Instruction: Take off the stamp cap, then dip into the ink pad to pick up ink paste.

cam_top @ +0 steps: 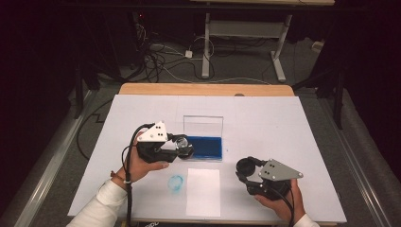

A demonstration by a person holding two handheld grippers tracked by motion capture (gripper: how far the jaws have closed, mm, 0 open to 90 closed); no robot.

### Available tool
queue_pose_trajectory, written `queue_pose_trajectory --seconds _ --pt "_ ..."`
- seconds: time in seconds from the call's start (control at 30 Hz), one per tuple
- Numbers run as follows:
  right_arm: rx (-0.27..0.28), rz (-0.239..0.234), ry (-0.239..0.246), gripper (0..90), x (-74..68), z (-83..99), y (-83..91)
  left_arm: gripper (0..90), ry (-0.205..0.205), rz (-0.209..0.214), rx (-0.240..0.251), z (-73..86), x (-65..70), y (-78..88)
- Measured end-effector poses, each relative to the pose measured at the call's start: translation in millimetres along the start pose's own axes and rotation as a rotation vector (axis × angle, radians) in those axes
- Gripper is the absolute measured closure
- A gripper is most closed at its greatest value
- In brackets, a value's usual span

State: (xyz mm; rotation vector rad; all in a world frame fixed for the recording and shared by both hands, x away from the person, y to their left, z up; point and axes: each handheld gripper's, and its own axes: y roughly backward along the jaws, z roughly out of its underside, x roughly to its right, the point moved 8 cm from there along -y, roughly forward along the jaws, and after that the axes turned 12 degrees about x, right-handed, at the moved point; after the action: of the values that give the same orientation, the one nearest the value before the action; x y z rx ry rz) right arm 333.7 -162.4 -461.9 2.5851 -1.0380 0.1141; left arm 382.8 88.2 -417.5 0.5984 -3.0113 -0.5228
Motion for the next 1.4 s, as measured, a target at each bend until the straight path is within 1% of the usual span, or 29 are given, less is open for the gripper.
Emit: queue_pose_trajectory --seconds 0.13,0.23,0.43,0.5,0.57,0.7,0.83,0.9,1.0,1.1,1.2,1.27,1.3,1.37,1.4 --pt "-0.005 0.005 -0.002 38.6 1.3 2.2 3.3 54.3 -0.003 -0.006 -0.004 0.5 -1.0 0.1" --pt "-0.007 0.007 -0.007 38.6 2.9 3.5 5.2 54.3 -0.008 -0.023 -0.005 0.7 -2.8 0.6" --pt "-0.009 0.013 -0.008 38.6 5.3 4.1 7.0 54.3 -0.008 -0.022 -0.008 1.7 -5.2 0.7" --pt "-0.008 0.015 -0.003 38.6 6.2 3.9 7.4 54.3 -0.010 -0.031 -0.010 2.1 -6.3 0.7" --pt "-0.010 0.018 -0.006 38.6 6.5 3.9 7.9 54.3 -0.006 -0.026 -0.014 3.0 -6.7 0.7" --pt "-0.014 0.018 -0.009 38.6 6.4 4.5 8.3 54.3 -0.002 -0.035 -0.022 5.2 -8.8 0.2" --pt "-0.019 0.014 0.000 38.5 5.8 4.6 7.8 54.3 0.000 -0.046 -0.028 6.7 -11.7 0.1" --pt "-0.016 0.014 0.001 38.5 6.3 3.9 7.9 54.3 0.008 -0.043 -0.027 7.4 -12.8 -0.4" --pt "-0.017 0.015 -0.009 38.6 7.3 4.3 7.6 54.3 0.005 -0.045 -0.038 10.1 -14.0 -1.8" --pt "-0.024 0.014 -0.002 38.5 7.3 5.3 6.9 54.3 0.009 -0.049 -0.049 12.7 -15.9 -4.5" --pt "-0.024 0.008 0.000 38.5 6.2 5.3 6.9 54.3 -0.003 -0.060 -0.070 14.7 -19.9 -10.0" --pt "-0.031 0.010 -0.001 38.5 6.0 7.2 7.1 54.3 0.016 -0.059 -0.063 15.7 -24.0 -15.1" --pt "-0.034 0.011 -0.005 38.5 6.2 8.2 7.2 54.3 0.023 -0.056 -0.070 17.6 -25.5 -18.1" --pt "-0.037 0.011 -0.011 38.5 6.4 8.7 6.7 54.3 0.022 -0.060 -0.093 21.9 -28.4 -24.5" --pt "-0.038 0.010 -0.011 38.5 5.8 8.6 6.4 54.3 0.025 -0.058 -0.096 23.1 -29.8 -27.5"
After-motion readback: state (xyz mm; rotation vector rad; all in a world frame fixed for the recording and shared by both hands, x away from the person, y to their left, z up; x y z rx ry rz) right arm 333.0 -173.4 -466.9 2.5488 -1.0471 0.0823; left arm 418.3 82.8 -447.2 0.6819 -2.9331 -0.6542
